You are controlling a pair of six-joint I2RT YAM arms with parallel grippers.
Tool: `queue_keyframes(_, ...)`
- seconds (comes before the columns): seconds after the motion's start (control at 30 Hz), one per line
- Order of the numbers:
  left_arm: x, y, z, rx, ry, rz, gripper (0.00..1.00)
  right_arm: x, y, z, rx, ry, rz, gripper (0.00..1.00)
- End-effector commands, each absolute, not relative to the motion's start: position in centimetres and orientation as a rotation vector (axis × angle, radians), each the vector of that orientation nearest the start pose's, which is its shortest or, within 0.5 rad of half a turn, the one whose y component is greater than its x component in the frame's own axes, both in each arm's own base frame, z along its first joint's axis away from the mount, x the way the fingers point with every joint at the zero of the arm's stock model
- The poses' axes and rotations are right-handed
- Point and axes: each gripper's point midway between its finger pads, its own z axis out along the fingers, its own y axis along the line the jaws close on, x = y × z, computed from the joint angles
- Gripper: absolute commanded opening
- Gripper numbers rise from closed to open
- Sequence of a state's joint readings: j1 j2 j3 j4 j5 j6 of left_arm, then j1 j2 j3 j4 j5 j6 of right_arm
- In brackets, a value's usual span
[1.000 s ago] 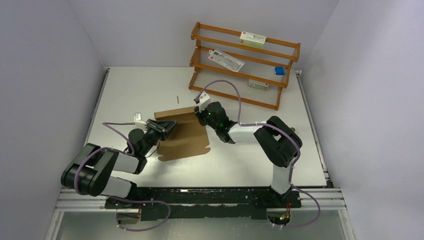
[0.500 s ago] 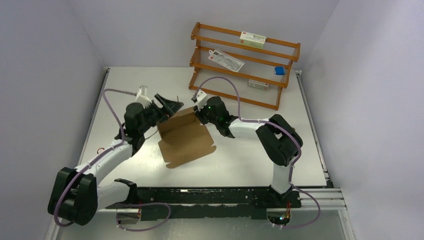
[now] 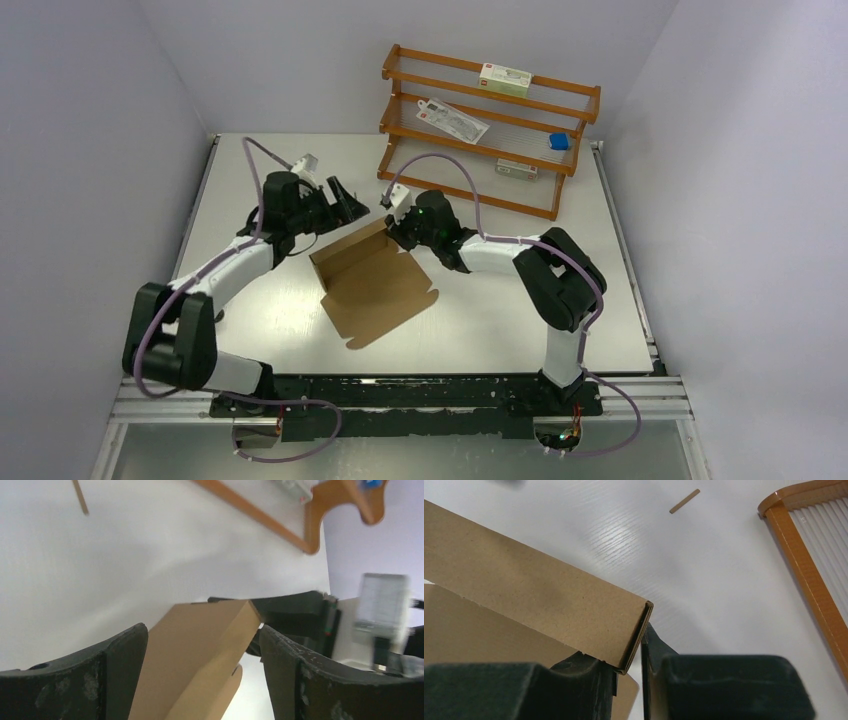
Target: Fold the paper box
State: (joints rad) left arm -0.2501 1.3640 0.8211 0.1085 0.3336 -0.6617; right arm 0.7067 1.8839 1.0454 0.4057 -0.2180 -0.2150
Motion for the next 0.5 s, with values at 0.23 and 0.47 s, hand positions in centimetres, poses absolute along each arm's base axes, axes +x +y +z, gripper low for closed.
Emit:
queue_keyframes(0.23, 34.7, -23.8, 15.4, -0.006, 2.144, -1.258, 0.89, 36.8, 35.7, 5.9, -1.083, 1.799, 0.540, 0.06)
queue_keyframes(0.47, 33.4, -24.9, 13.9, -0.013, 2.179, -1.315, 0.78, 38.5, 34.3, 5.9, -0.920, 1.852, 0.444, 0.05)
